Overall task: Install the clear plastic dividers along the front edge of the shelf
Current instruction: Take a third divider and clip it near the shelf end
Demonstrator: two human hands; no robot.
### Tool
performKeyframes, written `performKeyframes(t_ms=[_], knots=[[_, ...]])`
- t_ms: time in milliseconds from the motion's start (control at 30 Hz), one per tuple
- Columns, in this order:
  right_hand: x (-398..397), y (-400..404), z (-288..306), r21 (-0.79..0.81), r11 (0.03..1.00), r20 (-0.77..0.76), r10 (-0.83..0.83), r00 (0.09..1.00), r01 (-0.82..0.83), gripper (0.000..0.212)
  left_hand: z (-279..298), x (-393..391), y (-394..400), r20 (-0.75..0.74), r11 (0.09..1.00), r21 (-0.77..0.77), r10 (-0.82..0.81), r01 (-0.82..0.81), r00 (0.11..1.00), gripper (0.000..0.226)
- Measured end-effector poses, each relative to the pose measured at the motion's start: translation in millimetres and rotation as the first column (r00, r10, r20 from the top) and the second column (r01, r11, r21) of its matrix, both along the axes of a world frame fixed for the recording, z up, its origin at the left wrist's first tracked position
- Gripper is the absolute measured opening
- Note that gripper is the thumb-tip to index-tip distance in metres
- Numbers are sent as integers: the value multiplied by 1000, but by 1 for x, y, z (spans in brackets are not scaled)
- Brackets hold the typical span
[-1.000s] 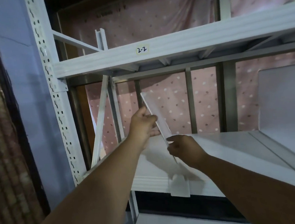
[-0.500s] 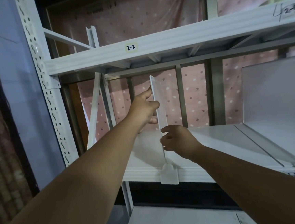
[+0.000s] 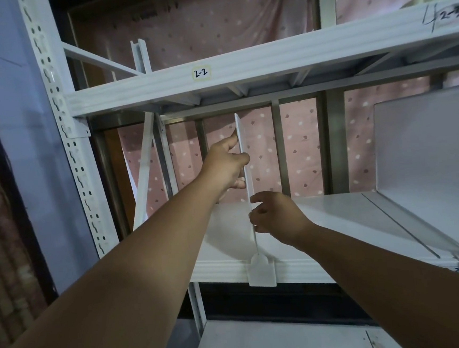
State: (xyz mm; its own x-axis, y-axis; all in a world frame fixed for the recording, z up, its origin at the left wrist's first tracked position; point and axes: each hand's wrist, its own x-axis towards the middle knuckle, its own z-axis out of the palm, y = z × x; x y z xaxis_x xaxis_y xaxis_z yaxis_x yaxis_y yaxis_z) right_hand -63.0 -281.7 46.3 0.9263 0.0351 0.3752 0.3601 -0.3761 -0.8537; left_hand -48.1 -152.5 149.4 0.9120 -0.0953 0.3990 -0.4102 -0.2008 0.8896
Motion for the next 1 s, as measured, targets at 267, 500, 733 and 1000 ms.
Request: performKeyframes(t_ms=[267, 500, 733, 1000], knots=[[-2, 0, -2, -44, 999, 31, -13, 999, 15, 39, -4, 2, 4, -22, 1000, 3, 0, 0, 1000, 69], [-1, 5, -7, -197, 968, 154, -123, 980, 153, 29, -8, 6, 3, -9, 999, 46, -14, 14, 1000, 61], [4, 9, -23, -188, 960, 162, -180, 970, 209, 12, -23, 8, -2, 32, 997, 71, -28, 26, 999, 50], [5, 11, -31, -188, 950, 214, -207, 955, 248, 14, -30, 10, -4, 44, 997, 68, -28, 25, 999, 51]])
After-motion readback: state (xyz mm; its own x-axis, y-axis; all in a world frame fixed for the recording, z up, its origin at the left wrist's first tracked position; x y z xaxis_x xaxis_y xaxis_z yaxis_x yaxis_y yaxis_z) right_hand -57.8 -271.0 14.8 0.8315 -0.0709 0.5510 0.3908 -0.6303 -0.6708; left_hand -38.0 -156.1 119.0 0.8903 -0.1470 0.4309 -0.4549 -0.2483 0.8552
